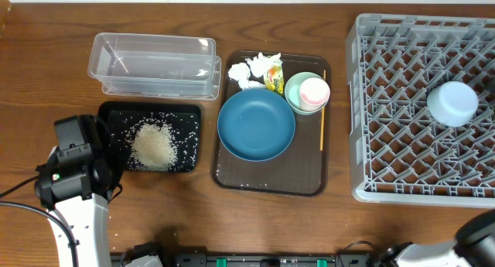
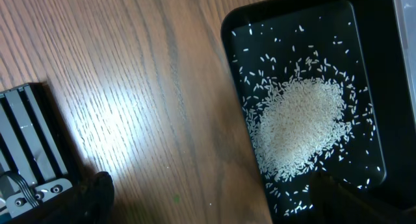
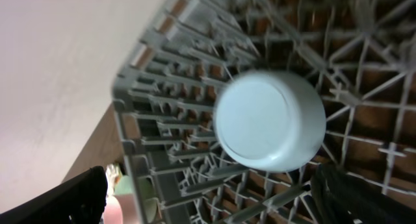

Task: Sort waste into correct bins and load items into the dishwasher rack
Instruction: 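Reach the right gripper to the blue bowl's rim on the dark tray and grasp it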

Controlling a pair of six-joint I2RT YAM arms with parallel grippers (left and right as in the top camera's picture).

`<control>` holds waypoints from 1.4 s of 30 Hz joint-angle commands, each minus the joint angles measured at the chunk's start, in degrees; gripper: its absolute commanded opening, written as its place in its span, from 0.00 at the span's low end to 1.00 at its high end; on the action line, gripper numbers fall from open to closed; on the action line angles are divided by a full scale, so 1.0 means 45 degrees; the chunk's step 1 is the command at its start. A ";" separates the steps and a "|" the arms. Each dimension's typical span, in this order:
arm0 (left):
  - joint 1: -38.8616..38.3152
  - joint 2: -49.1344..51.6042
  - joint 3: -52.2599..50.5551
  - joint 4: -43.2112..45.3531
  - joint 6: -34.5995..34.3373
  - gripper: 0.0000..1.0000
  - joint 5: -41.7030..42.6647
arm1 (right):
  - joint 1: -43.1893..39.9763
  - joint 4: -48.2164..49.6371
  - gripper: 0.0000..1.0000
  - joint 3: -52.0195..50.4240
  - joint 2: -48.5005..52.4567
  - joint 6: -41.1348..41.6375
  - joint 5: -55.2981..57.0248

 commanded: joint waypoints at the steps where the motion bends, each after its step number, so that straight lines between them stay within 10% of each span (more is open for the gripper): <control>1: 0.0078 0.0015 0.0233 -0.0049 0.0083 0.97 0.0029 | 0.0374 -0.0015 0.99 0.0087 -0.1787 0.0573 -0.0189; 11: 0.0078 0.0015 0.0233 -0.0049 0.0083 0.97 0.0029 | 0.4119 0.2108 0.97 0.0087 -0.3730 0.2900 -0.4027; 23: 0.0078 0.0015 0.0233 -0.0049 0.0083 0.97 0.0029 | 1.5504 0.1797 0.86 0.0092 -0.2059 0.1399 0.9913; 42: 0.0078 0.0015 0.0233 -0.0049 0.0083 0.97 0.0029 | 2.2707 0.1481 0.84 0.0092 0.2045 0.1190 0.9695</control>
